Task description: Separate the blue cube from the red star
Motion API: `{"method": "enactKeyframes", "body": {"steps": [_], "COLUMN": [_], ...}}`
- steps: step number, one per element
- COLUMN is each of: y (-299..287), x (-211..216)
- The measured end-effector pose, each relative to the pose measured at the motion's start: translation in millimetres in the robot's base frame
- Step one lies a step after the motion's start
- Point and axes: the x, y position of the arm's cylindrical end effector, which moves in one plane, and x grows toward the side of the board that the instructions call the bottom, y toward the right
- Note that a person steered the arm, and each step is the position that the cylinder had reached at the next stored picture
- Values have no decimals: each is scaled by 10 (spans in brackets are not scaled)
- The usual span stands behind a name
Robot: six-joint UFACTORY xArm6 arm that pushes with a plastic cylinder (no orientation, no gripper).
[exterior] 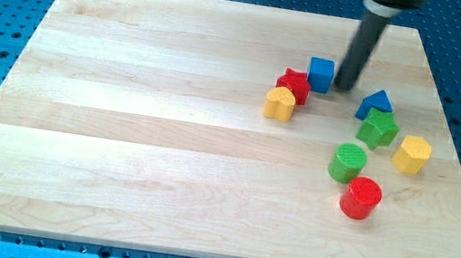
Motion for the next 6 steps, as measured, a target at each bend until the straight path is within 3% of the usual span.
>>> {"method": "enactKeyframes", "body": {"steps": [2,3,5,6], "y": [76,95,-876,-978], "x": [-101,198,63,51]}}
